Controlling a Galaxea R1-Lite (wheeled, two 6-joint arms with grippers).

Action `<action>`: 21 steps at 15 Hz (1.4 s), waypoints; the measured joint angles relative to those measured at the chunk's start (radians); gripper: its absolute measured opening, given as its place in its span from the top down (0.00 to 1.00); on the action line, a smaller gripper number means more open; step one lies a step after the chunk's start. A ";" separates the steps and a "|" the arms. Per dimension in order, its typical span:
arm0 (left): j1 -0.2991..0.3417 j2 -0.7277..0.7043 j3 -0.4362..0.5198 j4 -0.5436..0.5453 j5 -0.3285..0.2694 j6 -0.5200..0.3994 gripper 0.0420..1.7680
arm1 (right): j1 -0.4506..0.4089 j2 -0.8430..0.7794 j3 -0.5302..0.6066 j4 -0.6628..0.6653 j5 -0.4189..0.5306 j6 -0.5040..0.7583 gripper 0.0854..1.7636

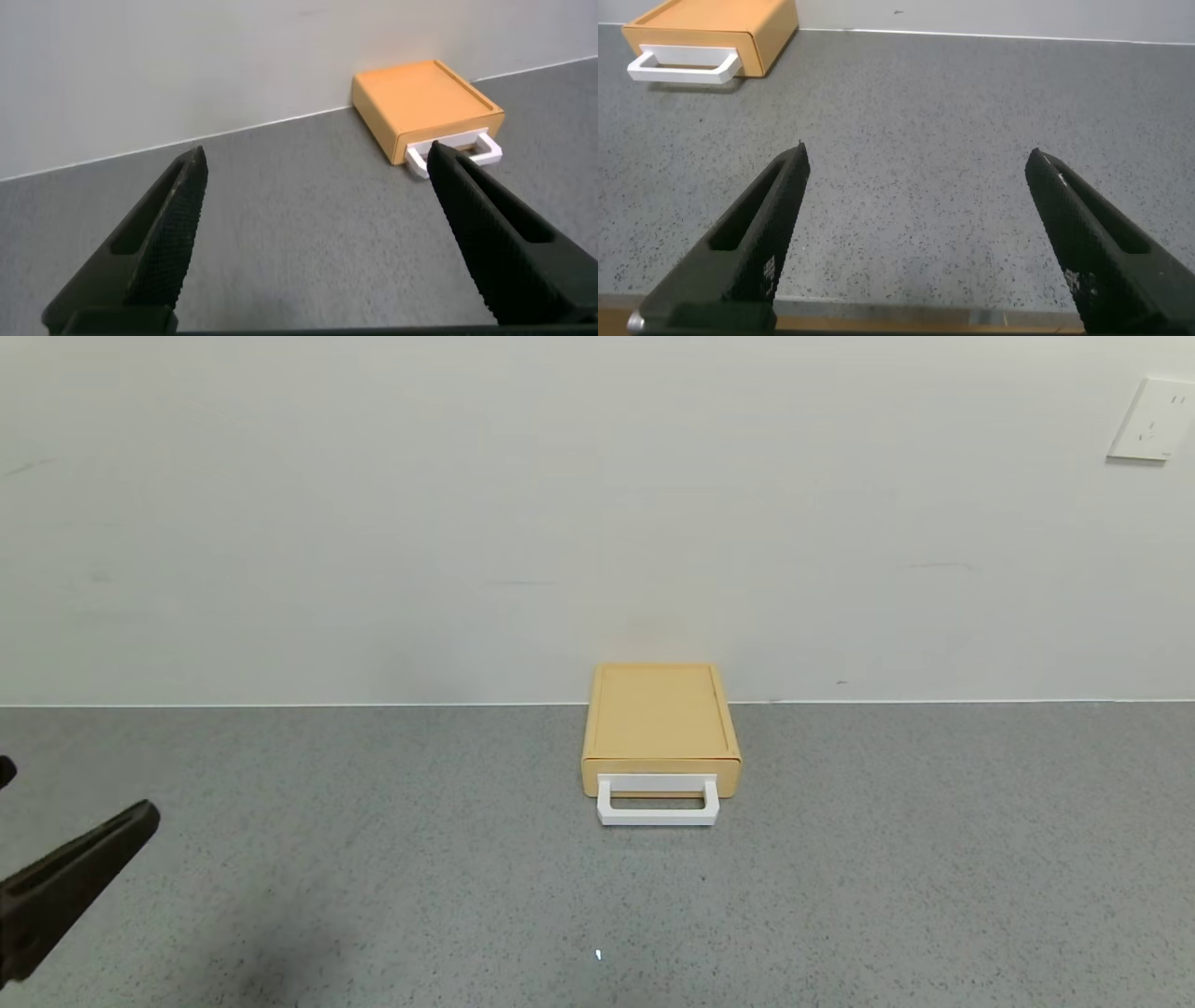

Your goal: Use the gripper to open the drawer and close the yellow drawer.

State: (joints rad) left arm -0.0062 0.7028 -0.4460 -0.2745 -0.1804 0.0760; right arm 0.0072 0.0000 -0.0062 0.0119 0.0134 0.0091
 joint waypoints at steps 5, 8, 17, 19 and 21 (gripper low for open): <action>0.000 -0.250 0.008 0.220 0.017 -0.015 0.04 | 0.000 0.000 0.000 0.000 -0.001 0.002 0.04; 0.000 -0.400 0.027 0.320 0.044 -0.017 0.04 | 0.000 0.000 0.000 0.000 -0.001 0.002 0.04; 0.006 -0.679 0.275 0.291 0.056 -0.006 0.03 | 0.000 0.000 0.000 0.001 -0.002 0.003 0.03; 0.006 -0.696 0.354 0.216 0.057 -0.002 0.03 | 0.000 0.000 0.000 0.001 -0.001 0.001 0.03; 0.006 -0.701 0.418 0.169 0.091 0.000 0.03 | 0.000 0.000 0.001 -0.009 0.001 -0.001 0.03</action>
State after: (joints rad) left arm 0.0000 0.0019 -0.0283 -0.1057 -0.0894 0.0760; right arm 0.0072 0.0000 -0.0051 0.0028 0.0143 0.0085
